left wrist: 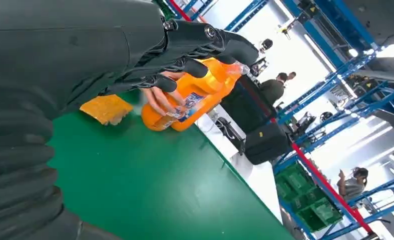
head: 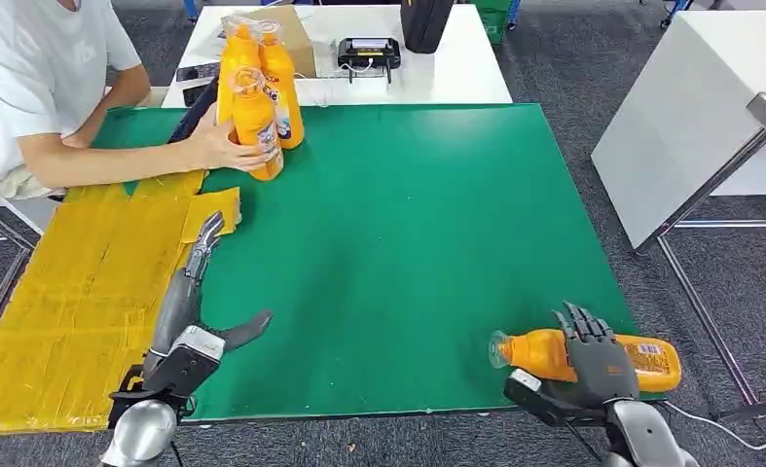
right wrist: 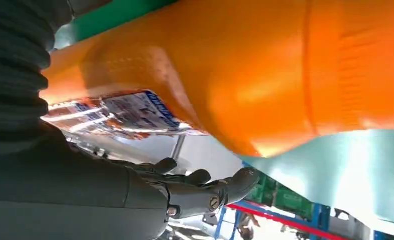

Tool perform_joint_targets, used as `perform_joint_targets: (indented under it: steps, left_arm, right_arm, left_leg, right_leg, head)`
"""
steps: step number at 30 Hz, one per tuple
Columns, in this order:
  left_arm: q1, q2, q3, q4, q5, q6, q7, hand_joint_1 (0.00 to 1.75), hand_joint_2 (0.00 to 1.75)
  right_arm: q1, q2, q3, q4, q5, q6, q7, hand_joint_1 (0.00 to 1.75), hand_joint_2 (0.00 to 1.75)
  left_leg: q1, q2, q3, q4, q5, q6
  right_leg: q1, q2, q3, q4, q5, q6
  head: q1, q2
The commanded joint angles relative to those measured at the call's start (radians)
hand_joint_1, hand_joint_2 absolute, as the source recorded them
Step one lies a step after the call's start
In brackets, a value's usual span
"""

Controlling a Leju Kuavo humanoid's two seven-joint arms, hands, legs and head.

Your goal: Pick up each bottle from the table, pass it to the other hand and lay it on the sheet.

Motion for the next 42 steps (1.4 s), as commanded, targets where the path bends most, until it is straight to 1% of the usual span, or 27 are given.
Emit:
perform_joint_targets:
  steps: [1,5,6,11,12,14,19,21,24,26,27,29,30,31,32,33,36,37,38,39,40,41,42]
  left_arm:
    - [-0.020,0.005,-0.031,0.026,0.007,0.001,0.006,0.00,1.75]
    - [-0.023,0.006,-0.037,0.030,0.005,0.001,0.006,0.00,1.75]
    - [-0.023,0.006,-0.039,0.032,0.005,0.002,0.006,0.00,1.75]
    - [-0.024,0.006,-0.041,0.032,0.005,0.002,0.006,0.00,1.75]
    - [-0.024,0.006,-0.041,0.032,0.005,0.002,0.006,0.00,1.75]
    - [-0.024,0.006,-0.041,0.032,0.005,0.002,0.006,0.00,1.75]
    - [-0.029,0.009,-0.046,0.037,0.005,0.001,0.006,0.00,1.75]
    - [-0.037,0.008,-0.051,0.045,0.006,0.001,0.006,0.00,1.75]
    - [-0.046,0.010,-0.062,0.054,0.011,-0.002,0.002,0.00,1.75]
    - [-0.055,0.009,-0.069,0.061,0.015,-0.005,-0.001,0.00,1.75]
    - [-0.060,0.009,-0.073,0.068,0.020,-0.006,-0.003,0.00,1.75]
    - [-0.066,0.008,-0.079,0.074,0.024,-0.008,-0.004,0.00,1.75]
    - [-0.071,0.009,-0.083,0.078,0.027,-0.008,-0.004,0.00,1.75]
    - [-0.075,0.010,-0.087,0.082,0.029,-0.008,-0.004,0.00,1.75]
    - [-0.079,0.009,-0.090,0.086,0.032,-0.008,-0.004,0.00,1.75]
    - [-0.080,0.009,-0.091,0.088,0.034,-0.009,-0.004,0.00,1.75]
    - [-0.081,0.008,-0.092,0.088,0.034,-0.009,-0.004,0.00,1.75]
    - [-0.081,0.008,-0.092,0.088,0.034,-0.009,-0.004,0.00,1.75]
    - [-0.081,0.008,-0.092,0.088,0.034,-0.009,-0.004,0.00,1.75]
    - [-0.083,0.010,-0.094,0.092,0.038,-0.008,-0.004,0.00,1.75]
    - [-0.084,0.010,-0.096,0.093,0.040,-0.007,-0.004,0.00,1.75]
    - [-0.086,0.009,-0.097,0.095,0.041,-0.007,-0.004,0.00,1.75]
    - [-0.087,0.009,-0.098,0.097,0.043,-0.006,-0.004,0.00,1.75]
  right_arm:
    - [0.054,-0.006,-0.071,0.070,-0.007,0.030,0.011,0.00,1.75]
    - [0.046,0.004,-0.092,0.102,0.009,0.040,0.022,0.00,1.75]
    - [0.043,0.008,-0.097,0.110,0.012,0.043,0.023,0.00,1.75]
    - [0.043,0.009,-0.100,0.112,0.012,0.044,0.022,0.00,1.75]
    - [0.043,0.009,-0.100,0.112,0.012,0.044,0.022,0.00,1.75]
    - [0.043,0.009,-0.100,0.112,0.012,0.044,0.022,0.00,1.75]
    - [0.035,0.011,-0.109,0.130,0.012,0.051,0.019,0.00,1.75]
    - [0.024,0.010,-0.117,0.164,0.017,0.056,0.019,0.00,1.75]
    - [0.006,0.010,-0.141,0.235,0.011,0.064,0.009,0.00,1.75]
    - [-0.009,0.017,-0.146,0.283,0.015,0.058,-0.003,0.00,1.75]
    - [-0.030,0.026,-0.150,0.328,0.018,0.052,-0.014,0.00,1.75]
    - [-0.044,0.036,-0.145,0.365,0.025,0.050,-0.021,0.02,1.75]
    - [-0.055,0.039,-0.138,0.393,0.031,0.051,-0.024,0.10,1.75]
    - [-0.059,0.038,-0.134,0.410,0.033,0.052,-0.026,0.37,1.75]
    - [-0.063,0.036,-0.130,0.429,0.037,0.055,-0.025,0.51,1.75]
    - [-0.065,0.035,-0.129,0.435,0.039,0.056,-0.025,0.54,1.75]
    - [-0.063,0.034,-0.130,0.438,0.039,0.056,-0.025,0.54,1.75]
    - [-0.063,0.034,-0.130,0.438,0.039,0.056,-0.025,0.54,1.75]
    - [-0.063,0.034,-0.130,0.438,0.039,0.056,-0.025,0.65,1.75]
    - [-0.068,0.031,-0.126,0.448,0.045,0.059,-0.024,1.01,1.75]
    - [-0.070,0.030,-0.125,0.457,0.050,0.060,-0.022,1.34,1.75]
    - [-0.071,0.030,-0.125,0.464,0.050,0.061,-0.022,1.34,1.75]
    - [-0.072,0.031,-0.122,0.474,0.052,0.061,-0.023,1.40,1.75]
  left_leg:
    - [0.001,-0.005,0.005,0.000,-0.002,-0.001]
    - [0.001,-0.004,0.005,-0.001,-0.001,-0.001]
    - [0.002,-0.005,0.007,-0.001,-0.002,-0.001]
    - [0.002,-0.003,0.006,-0.001,-0.001,-0.001]
    - [0.002,-0.005,0.008,-0.001,-0.002,-0.001]
    - [0.002,-0.003,0.007,-0.001,-0.001,-0.001]
    - [0.002,-0.004,0.008,-0.001,-0.002,-0.001]
    - [0.001,-0.003,0.007,-0.001,-0.001,-0.001]
    - [0.002,-0.005,0.010,-0.001,-0.002,-0.001]
    - [0.002,-0.004,0.009,-0.001,-0.002,-0.001]
    - [0.002,-0.005,0.011,-0.001,-0.002,-0.001]
    - [0.003,-0.003,0.014,-0.001,-0.004,0.002]
    - [0.003,-0.005,0.016,-0.001,-0.006,0.001]
    - [0.003,-0.003,0.018,-0.002,-0.007,0.000]
    - [0.003,-0.002,0.019,-0.001,-0.007,0.000]
    - [0.004,-0.002,0.020,-0.002,-0.007,0.000]
    - [0.005,0.003,0.023,-0.002,-0.008,0.001]
    - [0.005,0.001,0.024,-0.002,-0.007,0.001]
    - [0.006,0.002,0.025,-0.002,-0.007,0.001]
    - [0.007,0.003,0.027,-0.002,-0.008,0.002]
    - [0.007,0.000,0.027,-0.002,-0.007,0.001]
    - [0.007,0.000,0.028,-0.002,-0.007,0.002]
    - [0.007,0.002,0.029,-0.002,-0.007,0.002]
  right_leg:
    - [0.001,0.000,0.007,-0.001,-0.003,-0.002]
    - [0.001,0.000,0.006,-0.002,-0.002,-0.001]
    - [0.001,0.001,0.008,-0.002,-0.003,-0.001]
    - [0.001,0.000,0.007,-0.002,-0.002,-0.001]
    - [0.001,0.001,0.010,-0.002,-0.003,-0.001]
    - [0.001,0.001,0.007,-0.002,-0.002,-0.001]
    - [0.001,0.001,0.009,-0.002,-0.002,-0.001]
    - [0.001,0.000,0.006,-0.002,-0.001,0.000]
    - [0.001,0.001,0.010,-0.003,-0.002,-0.001]
    - [0.001,0.000,0.008,-0.003,-0.002,0.000]
    - [0.001,0.001,0.009,-0.003,-0.002,-0.001]
    - [0.002,0.000,0.005,-0.004,-0.005,-0.004]
    - [0.002,0.000,0.008,-0.005,-0.006,-0.004]
    - [0.002,0.001,0.010,-0.006,-0.007,-0.001]
    - [0.002,0.001,0.010,-0.006,-0.007,-0.001]
    - [0.002,0.001,0.012,-0.008,-0.006,-0.001]
    - [0.003,0.004,0.015,-0.011,-0.011,-0.001]
    - [0.003,0.003,0.017,-0.012,-0.011,-0.001]
    - [0.004,0.004,0.019,-0.014,-0.011,-0.001]
    - [0.004,0.004,0.021,-0.014,-0.012,-0.001]
    - [0.004,0.003,0.022,-0.015,-0.012,-0.001]
    - [0.004,0.003,0.024,-0.016,-0.012,-0.001]
    - [0.004,0.003,0.024,-0.016,-0.012,-0.001]
  head:
    - [0.000,0.000]
    - [0.000,0.000]
    - [0.000,0.000]
    - [0.000,0.000]
    - [0.000,0.000]
    - [0.000,0.000]
    - [0.000,0.000]
    - [0.000,0.000]
    - [0.000,0.000]
    - [0.000,0.000]
    - [0.000,0.000]
    - [0.000,0.000]
    - [0.000,0.000]
    - [0.000,0.000]
    - [0.000,0.000]
    - [0.000,0.000]
    - [0.000,0.000]
    - [0.001,0.000]
    - [0.000,0.000]
    - [0.001,0.000]
    - [0.000,0.000]
    - [0.001,0.000]
    - [0.001,0.000]
